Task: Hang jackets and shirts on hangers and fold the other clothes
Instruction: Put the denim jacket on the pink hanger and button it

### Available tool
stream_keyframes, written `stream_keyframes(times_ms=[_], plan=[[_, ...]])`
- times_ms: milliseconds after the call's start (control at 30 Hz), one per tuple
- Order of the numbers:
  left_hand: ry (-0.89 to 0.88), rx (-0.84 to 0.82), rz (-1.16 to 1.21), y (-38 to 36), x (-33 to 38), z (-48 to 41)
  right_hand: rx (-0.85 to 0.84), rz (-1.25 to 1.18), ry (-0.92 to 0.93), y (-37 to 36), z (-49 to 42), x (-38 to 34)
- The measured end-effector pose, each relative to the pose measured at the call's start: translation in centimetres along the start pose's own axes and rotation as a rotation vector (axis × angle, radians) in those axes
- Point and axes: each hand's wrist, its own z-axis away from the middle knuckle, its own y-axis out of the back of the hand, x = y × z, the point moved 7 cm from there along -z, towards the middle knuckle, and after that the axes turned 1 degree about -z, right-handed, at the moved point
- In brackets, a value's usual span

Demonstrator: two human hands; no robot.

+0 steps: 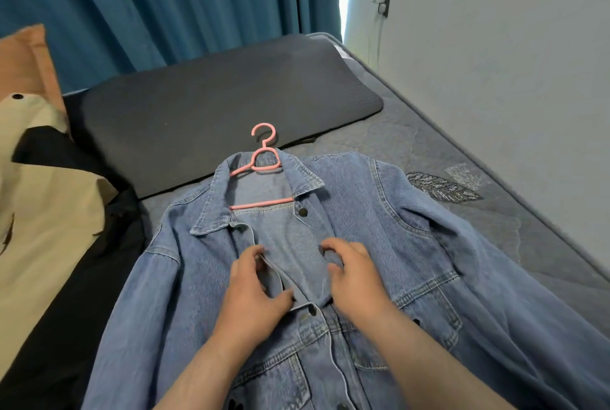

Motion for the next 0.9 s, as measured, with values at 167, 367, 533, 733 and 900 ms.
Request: stream_keyframes(times_ms=[167,367,533,733,900], plan=[[0.224,0.120,-0.266,1.1,-0.3,1.1,0.061,0.454,0.056,0.4,0.5,-1.4],[0.199,0.188,-0.202,2.2,0.6,1.2,0.041,0.397,-0.022,1.1,-2.1,-2.7],[0.101,0.144,0.237,1.7,1.4,0.6,0.064,0.096,0.175,0.2,-0.3,-5.3],[0.057,0.083,0.278,0.5,1.9,0.4,-0.019,-0.256,0.002,-2.9,0.3,-3.6],[-0.041,0.018,0.035,0.1,3.0,0.3,0.018,-0.338,-0.061,-3.1,0.5,-1.9]])
